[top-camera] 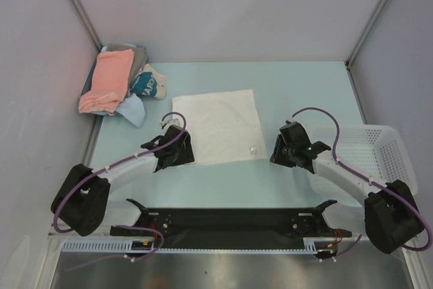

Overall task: Fold and stack the towels
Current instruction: Fold the towel

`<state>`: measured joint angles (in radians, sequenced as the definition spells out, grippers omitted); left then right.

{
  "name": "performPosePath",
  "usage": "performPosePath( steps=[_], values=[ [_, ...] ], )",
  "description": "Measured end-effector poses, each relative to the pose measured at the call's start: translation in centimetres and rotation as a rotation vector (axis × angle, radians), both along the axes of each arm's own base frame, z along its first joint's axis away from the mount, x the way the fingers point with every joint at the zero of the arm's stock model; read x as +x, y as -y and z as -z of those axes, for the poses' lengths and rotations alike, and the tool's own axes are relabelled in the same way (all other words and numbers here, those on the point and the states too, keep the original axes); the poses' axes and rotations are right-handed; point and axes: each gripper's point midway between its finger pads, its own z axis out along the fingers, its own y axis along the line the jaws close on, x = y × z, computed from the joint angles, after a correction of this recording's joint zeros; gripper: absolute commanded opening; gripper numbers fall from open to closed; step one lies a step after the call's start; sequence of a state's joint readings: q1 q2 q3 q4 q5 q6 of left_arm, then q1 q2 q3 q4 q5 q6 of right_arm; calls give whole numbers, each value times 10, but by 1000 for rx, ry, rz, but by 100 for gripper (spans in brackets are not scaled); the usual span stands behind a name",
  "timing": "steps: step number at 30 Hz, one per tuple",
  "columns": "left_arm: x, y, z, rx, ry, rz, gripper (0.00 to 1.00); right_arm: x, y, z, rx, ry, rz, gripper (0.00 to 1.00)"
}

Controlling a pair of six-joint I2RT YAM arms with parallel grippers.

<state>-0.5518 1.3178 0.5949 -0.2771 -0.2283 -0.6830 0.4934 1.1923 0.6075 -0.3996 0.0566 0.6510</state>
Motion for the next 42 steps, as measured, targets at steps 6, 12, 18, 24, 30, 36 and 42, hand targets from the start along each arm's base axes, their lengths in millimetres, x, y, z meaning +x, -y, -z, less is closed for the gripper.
performPosePath(
  steps=[6,12,18,24,30,36,42],
  values=[
    [15,-5,-40,-3,10,-30,71,36,-23,-54,35,93,-55,34],
    [89,16,-111,-131,165,-45,65,106,-86,-114,177,239,-193,30],
    [136,39,-75,-158,82,0,51,172,-153,-114,377,262,-352,22],
    [160,29,-13,-194,-55,-14,45,230,-192,-63,606,204,-405,18],
    [190,23,-5,-268,-48,-24,44,274,-177,1,716,104,-298,15],
    [196,25,-4,-300,-39,-14,44,308,-136,13,718,103,-165,16],
    [198,24,-4,-305,-36,-14,46,337,-106,6,671,152,-71,16]
  ],
)
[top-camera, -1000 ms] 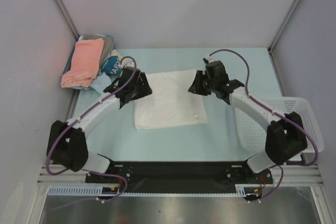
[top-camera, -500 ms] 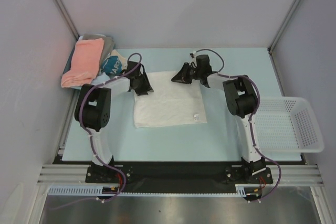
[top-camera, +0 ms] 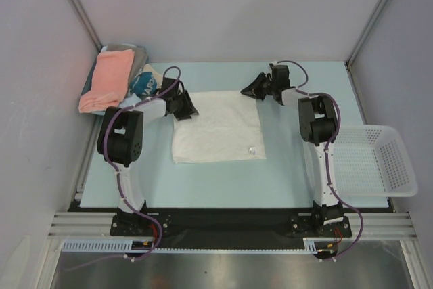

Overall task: Fold and stack the towels
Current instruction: Fold the towel

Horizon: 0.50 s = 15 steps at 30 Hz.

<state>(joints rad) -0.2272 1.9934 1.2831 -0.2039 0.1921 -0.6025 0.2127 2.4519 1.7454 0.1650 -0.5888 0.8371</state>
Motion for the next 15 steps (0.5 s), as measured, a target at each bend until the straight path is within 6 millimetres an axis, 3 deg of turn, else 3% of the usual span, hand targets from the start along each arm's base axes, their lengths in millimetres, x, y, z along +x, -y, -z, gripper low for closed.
performPosePath(
  steps=[5,11,15],
  values=[
    [8,-7,-7,3,13,-20,47,1,5,11,-51,-38,23,16],
    [64,-31,-43,34,117,-105,46,2,8,12,-76,-32,21,15],
    [84,-46,-41,86,135,-144,46,2,9,12,-86,-25,15,15]
  ],
)
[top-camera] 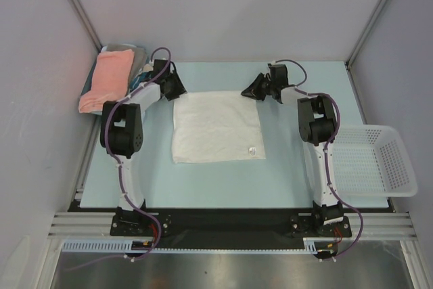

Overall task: Fold and stack the towels
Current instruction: Fold the towel

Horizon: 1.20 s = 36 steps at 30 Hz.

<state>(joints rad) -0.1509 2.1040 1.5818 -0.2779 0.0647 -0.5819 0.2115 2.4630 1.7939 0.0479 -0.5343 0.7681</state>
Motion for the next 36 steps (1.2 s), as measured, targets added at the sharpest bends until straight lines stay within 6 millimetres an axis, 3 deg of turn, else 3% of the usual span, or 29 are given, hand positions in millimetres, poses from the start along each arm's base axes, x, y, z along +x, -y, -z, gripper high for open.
performPosePath(
  steps=[8,16,22,27,36],
  values=[
    [-3,-18,41,98,-103,-17,46,0,3,1,-26,1,-12,15],
    [13,-41,26,225,-72,-44,47,1,9,1,-50,10,-17,15],
    [29,-46,18,265,-46,-41,46,3,13,1,-86,22,-16,16],
    [29,-47,28,278,-69,-25,47,6,22,-2,-151,35,1,17],
    [25,-43,34,265,-80,1,58,9,46,-19,-295,67,51,24]
  ],
)
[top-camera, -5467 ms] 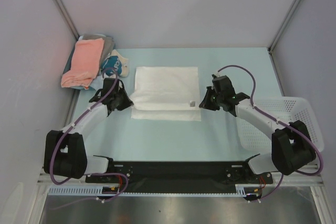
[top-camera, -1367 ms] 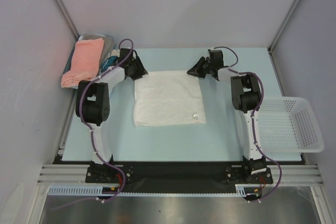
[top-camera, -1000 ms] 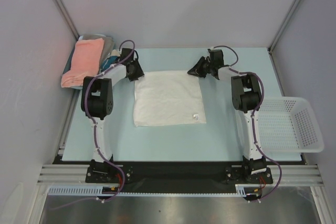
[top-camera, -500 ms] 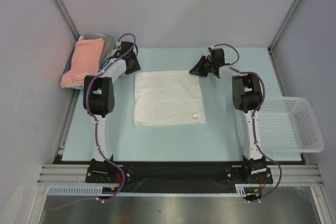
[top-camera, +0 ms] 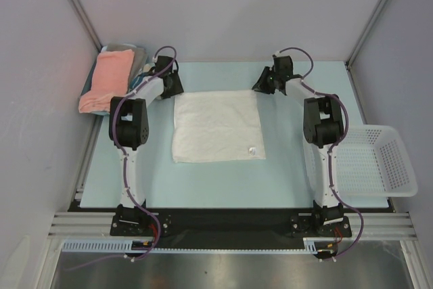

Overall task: Fold and stack the towels
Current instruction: Fold the towel

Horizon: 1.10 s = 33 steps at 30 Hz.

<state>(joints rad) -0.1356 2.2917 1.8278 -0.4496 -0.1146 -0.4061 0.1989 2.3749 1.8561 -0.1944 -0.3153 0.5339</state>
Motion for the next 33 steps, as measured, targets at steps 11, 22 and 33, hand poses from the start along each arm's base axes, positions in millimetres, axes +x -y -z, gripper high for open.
performPosePath(
  steps=[11,22,33],
  values=[
    [-12,7,-3,-54,-1,36,62,1,13,-23,-129,65,2,36],
    [-22,9,-8,-73,-5,48,57,-10,3,-19,-227,55,-46,39],
    [-19,9,5,-35,-51,48,55,0,4,-14,-295,75,-49,39]
  ],
)
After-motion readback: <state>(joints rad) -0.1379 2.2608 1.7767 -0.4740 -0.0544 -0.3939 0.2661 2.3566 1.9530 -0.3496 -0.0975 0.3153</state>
